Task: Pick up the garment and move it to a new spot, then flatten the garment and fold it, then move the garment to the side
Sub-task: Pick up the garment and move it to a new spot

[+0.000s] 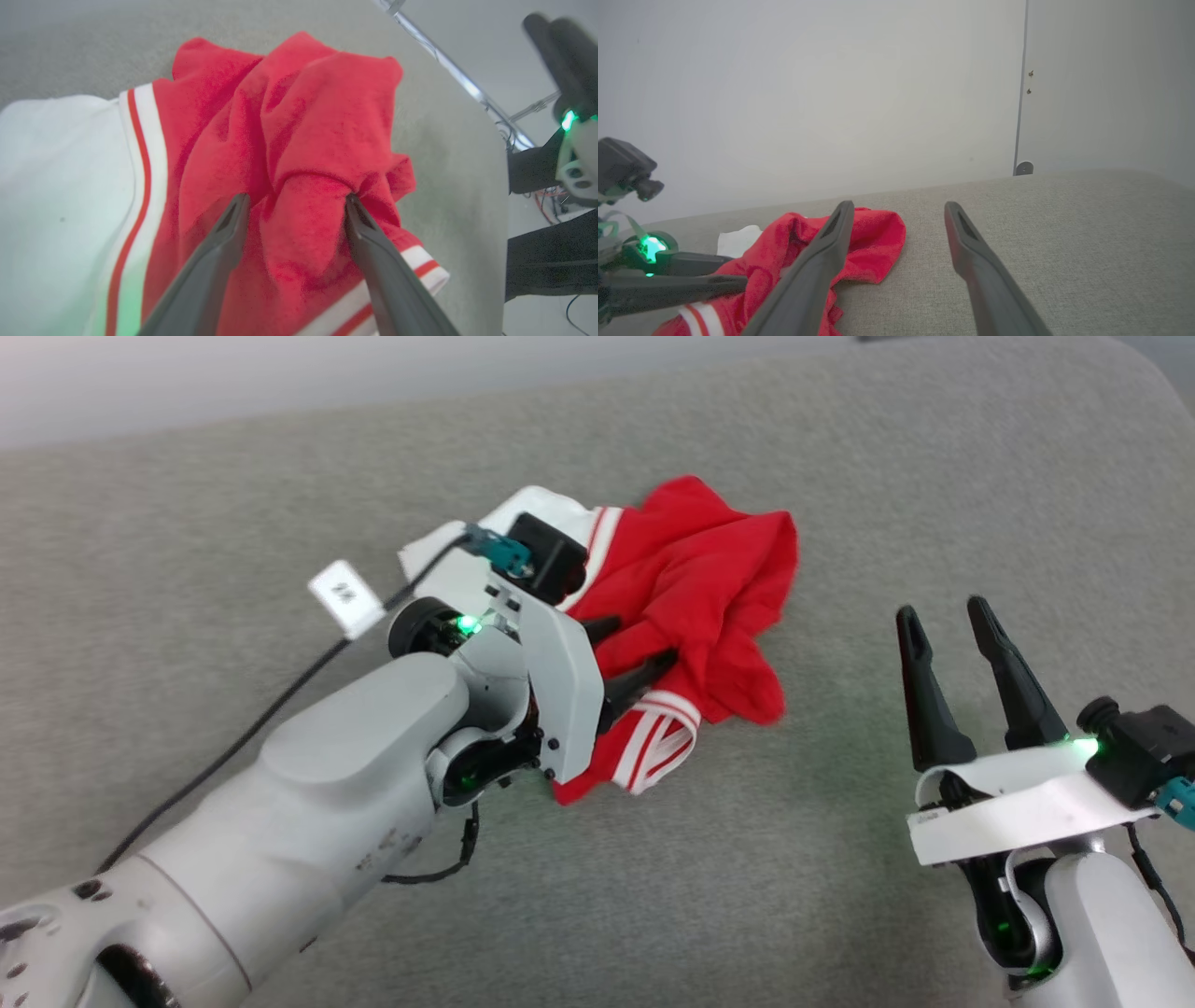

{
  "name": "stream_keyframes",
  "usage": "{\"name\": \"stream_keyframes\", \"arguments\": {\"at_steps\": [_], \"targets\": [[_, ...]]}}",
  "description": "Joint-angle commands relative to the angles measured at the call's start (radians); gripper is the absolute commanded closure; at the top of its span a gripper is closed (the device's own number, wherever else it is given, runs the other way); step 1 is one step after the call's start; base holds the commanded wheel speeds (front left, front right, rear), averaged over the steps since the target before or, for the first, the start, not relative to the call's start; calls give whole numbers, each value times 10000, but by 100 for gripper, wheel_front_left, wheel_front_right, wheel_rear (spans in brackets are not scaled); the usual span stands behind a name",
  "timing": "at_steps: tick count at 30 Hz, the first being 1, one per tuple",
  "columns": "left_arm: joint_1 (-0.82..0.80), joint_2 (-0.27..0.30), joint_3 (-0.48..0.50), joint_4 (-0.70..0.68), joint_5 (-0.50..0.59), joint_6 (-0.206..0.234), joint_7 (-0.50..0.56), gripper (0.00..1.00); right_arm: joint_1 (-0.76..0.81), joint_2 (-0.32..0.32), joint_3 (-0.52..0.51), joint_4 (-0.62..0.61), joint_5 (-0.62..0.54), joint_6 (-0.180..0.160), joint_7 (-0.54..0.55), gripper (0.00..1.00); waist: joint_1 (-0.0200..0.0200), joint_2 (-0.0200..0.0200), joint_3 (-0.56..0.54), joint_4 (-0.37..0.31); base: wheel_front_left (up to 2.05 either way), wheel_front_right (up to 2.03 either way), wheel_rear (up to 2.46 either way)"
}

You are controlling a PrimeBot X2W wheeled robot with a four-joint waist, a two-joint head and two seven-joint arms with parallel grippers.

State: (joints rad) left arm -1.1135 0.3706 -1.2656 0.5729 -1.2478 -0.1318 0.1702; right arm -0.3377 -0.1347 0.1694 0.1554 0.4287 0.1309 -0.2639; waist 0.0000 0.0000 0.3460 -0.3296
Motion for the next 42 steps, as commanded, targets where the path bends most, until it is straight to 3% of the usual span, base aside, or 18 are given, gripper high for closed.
{"name": "stream_keyframes", "arguments": {"at_steps": [1, 13, 22, 29, 34, 42], "targets": [[243, 62, 173, -231, -386, 23, -360, 0, 146, -146, 16, 104, -58, -1, -5, 0, 0, 0, -624, 662, 0, 0, 0], [2392, 1444, 458, -808, -1320, 23, -3426, 0, 916, -786, -302, 815, -162, -1, -5, 0, 0, 0, -1787, 2257, 0, 0, 0], [4524, 1907, 1476, -669, -1377, 23, -4338, 0, 1717, -1204, -852, 950, -131, -1, -3, 0, 0, 0, -2188, 3132, 0, 0, 0], [6466, 1896, 4406, -906, 124, 72, -4340, 0, 2429, -1521, -1481, 793, 19, -3, 18, 0, 0, 0, -2339, 3530, 0, 0, 0], [7817, 1791, 6497, -1621, 1879, 525, -4342, 0, 2666, -1569, -1784, 660, 44, -3, 57, 0, 0, 0, -2410, 3502, 0, 0, 0], [9807, 882, 9661, -3184, 5092, 1177, -4344, 0, 2506, -1456, -2034, 395, 27, -3, 121, 0, 0, 0, -2524, 3262, 0, 0, 0]]}}
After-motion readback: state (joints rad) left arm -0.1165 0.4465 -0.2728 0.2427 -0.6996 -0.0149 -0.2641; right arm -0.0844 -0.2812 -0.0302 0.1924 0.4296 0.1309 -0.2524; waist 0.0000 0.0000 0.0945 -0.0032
